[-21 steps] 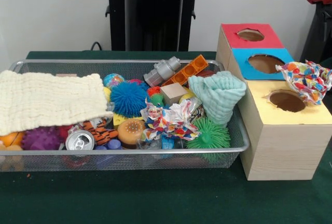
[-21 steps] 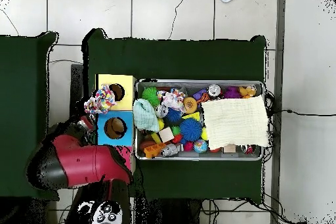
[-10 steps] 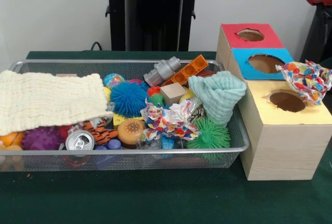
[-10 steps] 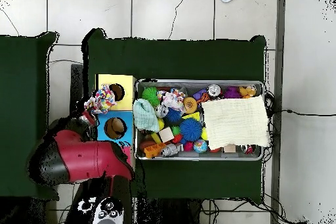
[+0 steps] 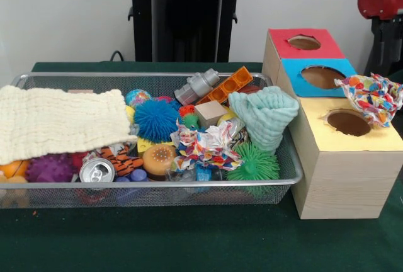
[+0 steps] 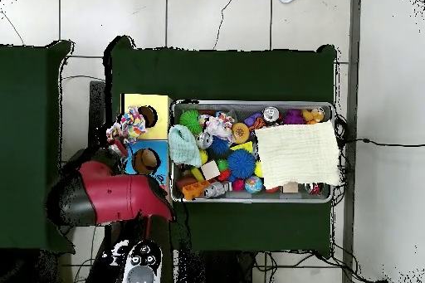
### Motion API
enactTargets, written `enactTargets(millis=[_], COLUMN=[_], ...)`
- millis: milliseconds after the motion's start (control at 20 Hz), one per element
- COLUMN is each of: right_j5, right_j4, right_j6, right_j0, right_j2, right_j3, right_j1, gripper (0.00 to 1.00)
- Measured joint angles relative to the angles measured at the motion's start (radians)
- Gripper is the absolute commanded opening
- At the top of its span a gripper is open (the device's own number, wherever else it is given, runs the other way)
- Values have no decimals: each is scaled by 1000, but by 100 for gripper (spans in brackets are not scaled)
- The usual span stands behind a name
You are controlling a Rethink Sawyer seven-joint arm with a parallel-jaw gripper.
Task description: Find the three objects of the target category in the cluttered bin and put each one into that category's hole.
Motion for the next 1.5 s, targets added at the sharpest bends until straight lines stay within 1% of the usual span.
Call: enactTargets(millis=[500,750,1100,1500], right_j5=[-7,-21,-50,-51], right_j4=[-46,-53,-53,-53], right_j6=[0,0,0,0], right_j0=[-44,-58,-57,-44], right_j2=[0,0,0,0], right_j3=[-1,-1,-2,-2], right_j1=[31,40,58,63], gripper=[100,100,100,100])
